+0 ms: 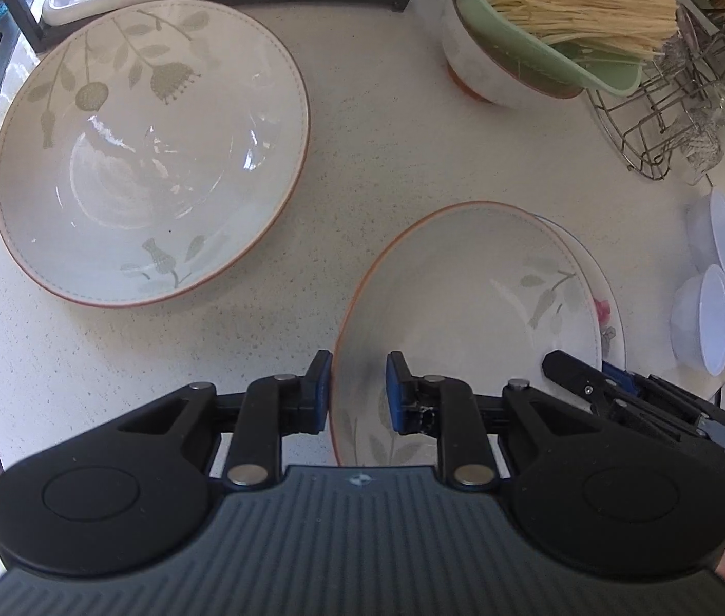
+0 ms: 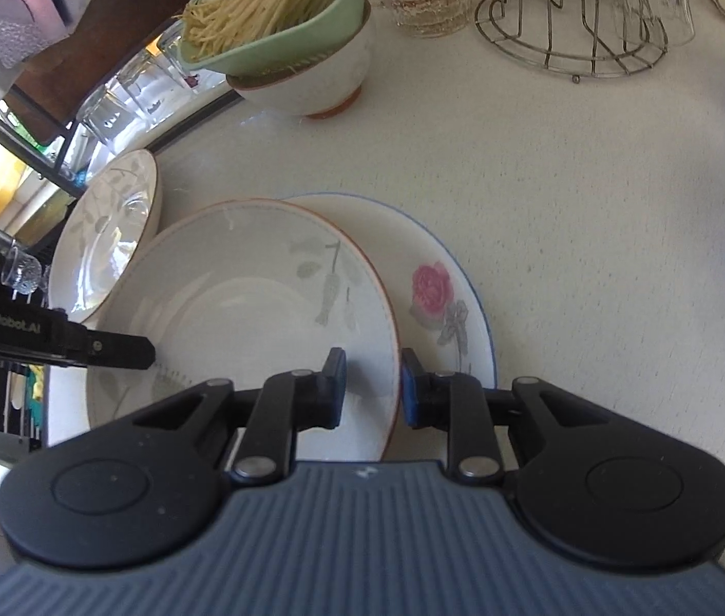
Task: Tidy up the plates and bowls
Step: 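Lower the leaf-pattern plate onto the rose plate and open both grippers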
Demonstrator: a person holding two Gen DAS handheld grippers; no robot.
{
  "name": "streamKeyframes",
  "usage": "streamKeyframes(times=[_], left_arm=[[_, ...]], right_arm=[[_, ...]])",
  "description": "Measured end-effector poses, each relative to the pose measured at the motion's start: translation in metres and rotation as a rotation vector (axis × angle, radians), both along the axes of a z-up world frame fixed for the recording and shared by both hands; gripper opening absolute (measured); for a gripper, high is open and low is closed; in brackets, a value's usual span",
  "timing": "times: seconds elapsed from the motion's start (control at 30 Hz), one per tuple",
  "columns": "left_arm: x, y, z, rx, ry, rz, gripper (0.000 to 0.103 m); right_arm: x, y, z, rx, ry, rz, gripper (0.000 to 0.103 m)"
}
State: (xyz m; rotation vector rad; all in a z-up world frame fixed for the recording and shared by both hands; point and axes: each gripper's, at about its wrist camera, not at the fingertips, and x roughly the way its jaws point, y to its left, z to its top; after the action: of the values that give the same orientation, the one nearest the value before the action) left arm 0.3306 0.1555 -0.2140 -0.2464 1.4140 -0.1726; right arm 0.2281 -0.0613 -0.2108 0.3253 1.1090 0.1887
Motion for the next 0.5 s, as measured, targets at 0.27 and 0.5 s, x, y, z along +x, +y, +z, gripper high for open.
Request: streamKeyframes(times=[0.27,0.5], left_arm=[[0.002,0.002,0.012,-0.025,-0.029,-0.009,0.025],[-0.010,0.017,0.031,-0.074,-0.086,0.001,0.025]], right_arm=[[0.002,-0.007,0.006,-0.004,-0.008,-0.047,0.025],[-0.002,-0.017,0.017,-0.024,-0.047,-0.112,0.025]])
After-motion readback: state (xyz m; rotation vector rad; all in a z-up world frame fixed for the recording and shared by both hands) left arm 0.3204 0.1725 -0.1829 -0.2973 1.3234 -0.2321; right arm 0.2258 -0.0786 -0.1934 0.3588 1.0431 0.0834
